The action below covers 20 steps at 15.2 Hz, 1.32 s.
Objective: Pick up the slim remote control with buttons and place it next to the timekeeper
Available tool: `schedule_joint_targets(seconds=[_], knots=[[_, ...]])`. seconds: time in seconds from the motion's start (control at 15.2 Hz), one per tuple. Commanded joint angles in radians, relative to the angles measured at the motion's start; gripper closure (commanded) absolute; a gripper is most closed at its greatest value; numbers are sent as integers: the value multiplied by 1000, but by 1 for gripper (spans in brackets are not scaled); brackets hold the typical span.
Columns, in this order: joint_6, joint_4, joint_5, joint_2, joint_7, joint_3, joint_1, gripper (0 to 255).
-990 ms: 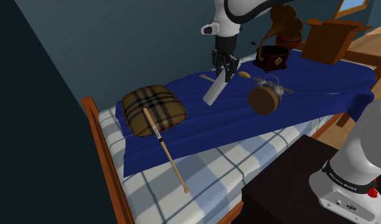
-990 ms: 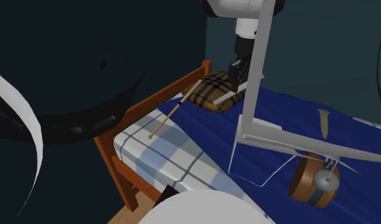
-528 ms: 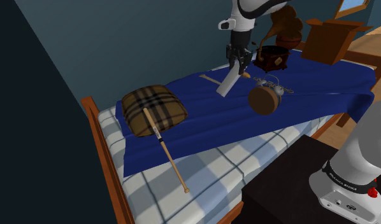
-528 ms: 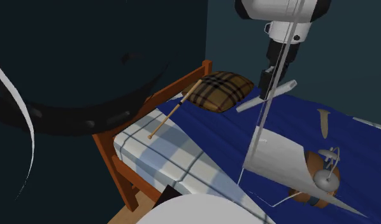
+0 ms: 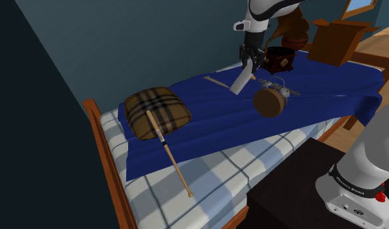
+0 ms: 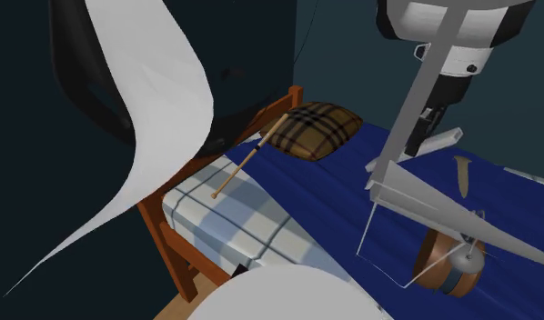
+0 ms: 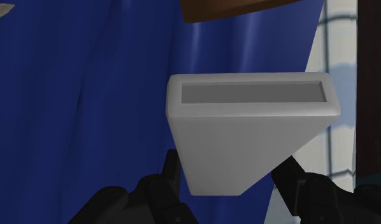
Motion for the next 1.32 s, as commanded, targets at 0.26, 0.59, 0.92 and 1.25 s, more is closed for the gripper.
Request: schedule_joint_targets(seconds=[0.26, 0.59, 0.92, 1.25], knots=[[81, -68, 1, 12, -4, -2, -1, 255], [148, -118, 3, 29, -6, -4, -2, 255], [215, -163, 7, 51, -10, -5, -2, 255], [282, -203, 11, 79, -14, -6, -2, 255]])
